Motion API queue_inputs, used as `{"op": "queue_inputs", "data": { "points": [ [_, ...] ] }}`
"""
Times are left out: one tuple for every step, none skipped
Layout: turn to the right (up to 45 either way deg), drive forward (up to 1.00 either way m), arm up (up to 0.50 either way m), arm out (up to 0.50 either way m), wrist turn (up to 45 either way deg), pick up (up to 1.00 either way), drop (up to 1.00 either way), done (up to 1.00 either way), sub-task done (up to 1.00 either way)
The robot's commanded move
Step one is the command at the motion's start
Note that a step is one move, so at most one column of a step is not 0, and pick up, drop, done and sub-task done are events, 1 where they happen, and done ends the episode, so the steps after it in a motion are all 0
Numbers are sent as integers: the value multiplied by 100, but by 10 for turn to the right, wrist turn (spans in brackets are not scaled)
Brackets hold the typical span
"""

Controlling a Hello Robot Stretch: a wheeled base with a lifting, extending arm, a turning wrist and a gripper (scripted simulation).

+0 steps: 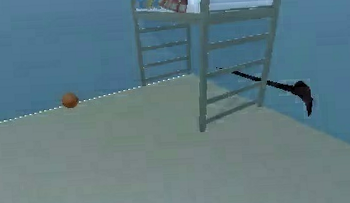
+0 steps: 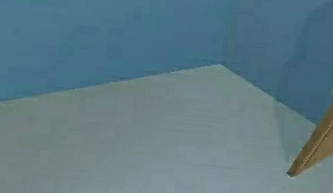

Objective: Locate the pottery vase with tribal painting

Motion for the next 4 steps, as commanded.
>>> {"op": "queue_inputs", "data": {
  "points": [
    [450,0,0,0,0,0,0,0,0],
    [450,0,0,0,0,0,0,0,0],
    [450,0,0,0,0,0,0,0,0],
    [240,0,0,0,0,0,0,0,0]
  ]
}}
